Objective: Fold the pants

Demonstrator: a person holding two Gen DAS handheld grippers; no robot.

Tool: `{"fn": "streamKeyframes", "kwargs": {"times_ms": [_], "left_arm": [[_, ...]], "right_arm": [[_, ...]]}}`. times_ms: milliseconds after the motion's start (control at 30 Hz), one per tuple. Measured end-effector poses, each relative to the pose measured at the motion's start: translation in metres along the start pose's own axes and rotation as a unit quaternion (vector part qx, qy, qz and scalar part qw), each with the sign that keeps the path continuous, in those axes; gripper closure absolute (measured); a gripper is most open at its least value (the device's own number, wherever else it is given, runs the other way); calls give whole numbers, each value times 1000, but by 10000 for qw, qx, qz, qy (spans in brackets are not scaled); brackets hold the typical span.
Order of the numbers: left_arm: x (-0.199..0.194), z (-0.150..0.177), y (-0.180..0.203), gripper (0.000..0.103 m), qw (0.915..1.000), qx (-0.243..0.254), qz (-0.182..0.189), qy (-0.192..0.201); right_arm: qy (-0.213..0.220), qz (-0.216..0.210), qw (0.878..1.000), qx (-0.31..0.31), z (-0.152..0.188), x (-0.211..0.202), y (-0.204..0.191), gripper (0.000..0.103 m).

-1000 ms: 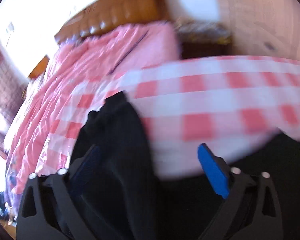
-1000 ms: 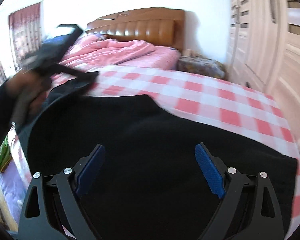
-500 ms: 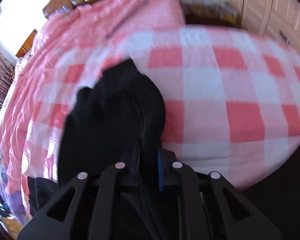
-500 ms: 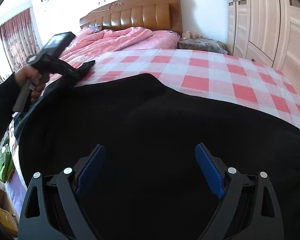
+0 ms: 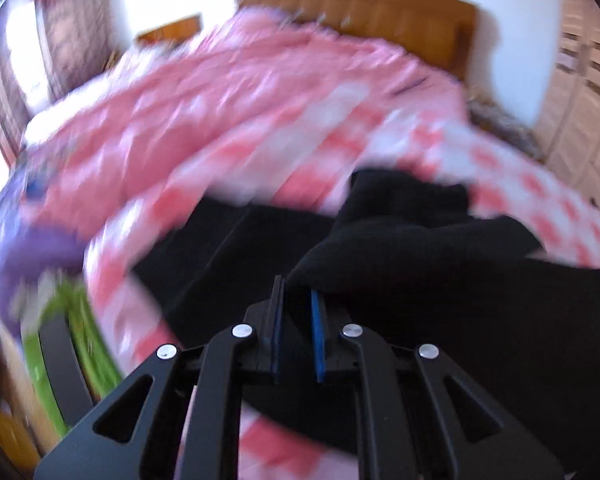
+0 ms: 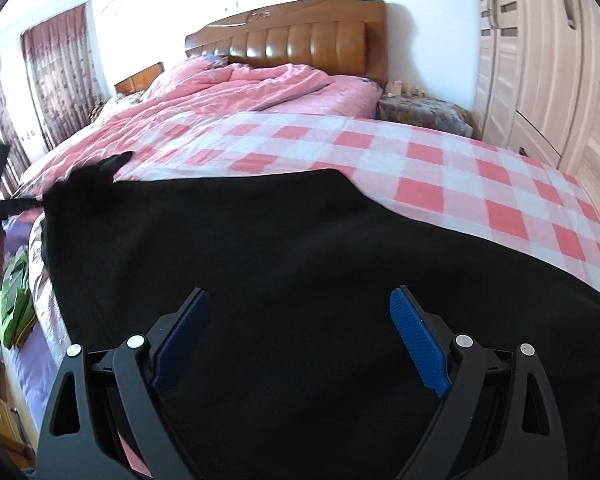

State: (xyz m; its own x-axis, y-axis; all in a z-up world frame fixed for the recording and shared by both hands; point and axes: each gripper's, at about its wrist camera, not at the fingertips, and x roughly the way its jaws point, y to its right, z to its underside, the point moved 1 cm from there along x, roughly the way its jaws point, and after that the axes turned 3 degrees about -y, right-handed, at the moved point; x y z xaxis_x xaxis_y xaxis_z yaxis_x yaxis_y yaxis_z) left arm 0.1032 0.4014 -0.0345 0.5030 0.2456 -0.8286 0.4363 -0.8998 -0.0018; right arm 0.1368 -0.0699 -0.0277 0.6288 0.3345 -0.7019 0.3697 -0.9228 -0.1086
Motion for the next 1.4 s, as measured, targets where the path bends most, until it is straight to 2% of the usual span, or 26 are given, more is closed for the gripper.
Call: {"fn": "streamKeyframes", "kwargs": {"times_ms": [33,67,100,133,167,267,367,467,500,567,600,667,733,800,833,867,900,967,1033,1100,1133,1167,1267,1333,1367,1400], "left_arm": [[11,10,-13,77,9997,-116,-23,-191],[17,19,-22,63,9996,-170,-73,-216],[17,26,-27,53,9996,-171,-203,-132],[12,30,-30,38,9993,-172,-344,-40],[6,32,-32,31,9988,-168,-460,68],[-20,34,-22,26,9956,121,-718,590],[-41,39,24,21,9848,1173,-783,1015],[-38,45,65,19,9701,2172,-565,921],[-36,47,73,19,9650,2384,-605,907],[-28,54,92,19,9436,2970,-1044,1025],[-19,56,101,19,9281,3341,-1299,1009],[-5,60,112,19,9116,3779,-1330,919],[9,58,119,20,9020,4099,-1146,726],[13,52,119,27,9011,4189,-909,655],[16,45,116,49,9071,4133,-637,486],[19,37,109,61,9186,3907,-472,354],[20,32,105,76,9252,3754,-435,341],[16,18,83,80,9503,3093,40,345],[1,10,51,82,9727,2202,423,596],[-14,7,23,82,9832,1452,796,771],[-21,5,0,82,9863,848,1151,819],[-24,3,-25,82,9851,256,1493,816],[-9,2,-79,83,9739,-953,1981,566],[13,6,-117,83,9558,-1862,2257,300],[27,8,-132,83,9436,-2269,2406,150],[33,9,-138,82,9391,-2408,2451,83]], "right_arm": [[-27,-31,10000,-62,-1,2,-4,15],[-50,-54,9999,-136,-1,2,-10,15],[-72,-75,9996,-267,-2,3,-19,15],[-78,-86,9993,-362,-2,2,-25,15],[-81,-104,9988,-478,-3,2,-33,15],[-76,-173,9977,-656,-8,4,-50,15],[-108,-283,9961,-824,-17,13,-69,15],[-99,-489,9929,-1077,-25,23,-94,15],[-107,-593,9916,-1142,-27,26,-102,15],[-133,-668,9907,-1176,-29,30,-108,15],[-144,-699,9904,-1183,-29,31,-111,15],[-217,-723,9901,-1181,-27,37,-114,15],[-275,-726,9902,-1160,-25,40,-115,15],[-305,-720,9908,-1102,-24,42,-113,15],[-307,-712,9912,-1077,-24,42,-112,15],[-309,-698,9916,-1047,-24,43,-111,15],[-308,-691,9918,-1026,-24,43,-110,15],[-304,-679,9925,-968,-24,42,-106,15],[-301,-668,9929,-933,-24,42,-103,15],[-294,-669,9932,-906,-24,41,-100,15],[-293,-676,9934,-876,-24,41,-99,15],[-294,-682,9936,-847,-24,42,-98,15],[-313,-757,9937,-767,-23,44,-98,15],[-322,-783,9933,-791,-22,44,-100,15],[-322,-782,9931,-817,-21,43,-102,15],[-324,-784,9929,-838,-21,43,-103,15]]}}
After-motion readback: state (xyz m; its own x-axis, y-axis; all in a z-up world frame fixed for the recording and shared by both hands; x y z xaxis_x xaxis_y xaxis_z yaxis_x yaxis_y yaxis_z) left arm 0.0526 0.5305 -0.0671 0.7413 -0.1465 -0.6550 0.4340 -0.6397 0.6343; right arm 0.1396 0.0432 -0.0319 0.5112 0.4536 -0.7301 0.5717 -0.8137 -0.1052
